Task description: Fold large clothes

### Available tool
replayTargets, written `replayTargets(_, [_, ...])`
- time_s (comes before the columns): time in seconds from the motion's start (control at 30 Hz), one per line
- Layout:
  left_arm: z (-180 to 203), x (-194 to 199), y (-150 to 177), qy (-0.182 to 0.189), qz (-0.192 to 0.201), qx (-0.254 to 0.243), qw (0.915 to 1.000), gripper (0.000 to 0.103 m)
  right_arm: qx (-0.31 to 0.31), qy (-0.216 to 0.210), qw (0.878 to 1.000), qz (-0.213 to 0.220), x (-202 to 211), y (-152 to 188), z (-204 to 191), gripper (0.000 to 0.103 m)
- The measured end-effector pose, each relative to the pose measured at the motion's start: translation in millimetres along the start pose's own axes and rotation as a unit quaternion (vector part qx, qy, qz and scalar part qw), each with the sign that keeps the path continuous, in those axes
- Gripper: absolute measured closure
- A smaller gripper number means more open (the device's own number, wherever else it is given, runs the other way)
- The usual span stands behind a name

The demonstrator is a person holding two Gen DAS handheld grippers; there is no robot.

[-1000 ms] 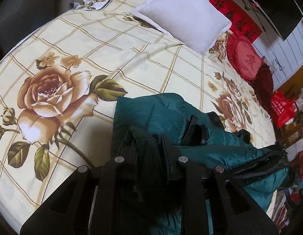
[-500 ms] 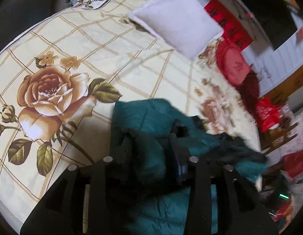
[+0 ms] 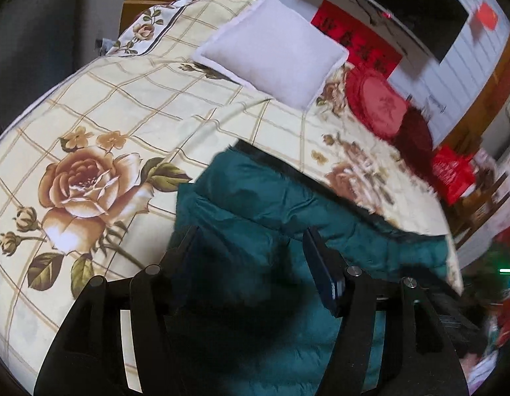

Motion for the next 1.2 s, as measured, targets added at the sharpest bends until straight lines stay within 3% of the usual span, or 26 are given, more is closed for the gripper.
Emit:
replayTargets(0.2, [8.4,-44.5,8.8,-0.062,-0.012,-0.021,0.9978,0.040,-0.017,0.083,0.996,0.000,23.0,3.3,79.3,0.015])
replayTargets(0.4, [10.5,-71.4,7.9,-0.102,-0.010,-0.045,0.9938,0.030,-0.048,0.093,0.994,-0.020,-11.9,14.5,127.5,0.013])
replayTargets(0.63, [7.6,-80.6,5.3,-0.110,0.002,-0.034,0.9934,0.025,-0.039,0.107,0.993,-0.033,-25.3,9.5,132.0,0.008])
replayTargets(0.7, [7.3,-80.9,5.2,-0.110,0.006,-0.036,0.9933,0.024,-0.042,0.107,0.993,-0.033,-11.0,9.5,126.1,0.008])
replayTargets(0.83, [7.9,-80.9,4.2,-0.110,0.011,-0.035,0.9932,0.024,-0.030,0.059,0.998,0.000,35.0,14.4,89.7,0.009])
replayTargets(0.97, [7.7,-80.9,4.6,-0.109,0.013,-0.035,0.9933,0.024,0.004,0.052,0.999,0.004,58.0,34.9,67.5,0.009])
replayTargets(1.07, [7.5,-80.8,4.6,-0.112,0.016,-0.035,0.9930,0.024,-0.003,0.083,0.996,-0.031,41.7,60.4,83.8,0.008])
replayTargets(1.2, [9.4,-76.9,6.0,-0.120,0.021,-0.040,0.9917,0.024,-0.019,0.081,0.996,-0.039,20.4,69.0,96.1,0.000])
Point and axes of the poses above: each gripper's, at about its wrist camera, not at the fingertips, and x roughly against the way its jaws point, z to its right, y to its underside, the point moved 10 cm from there along -x, roughly the way its jaws point, and after that the axes turned 15 degrees about -y, right-handed, at the moved point
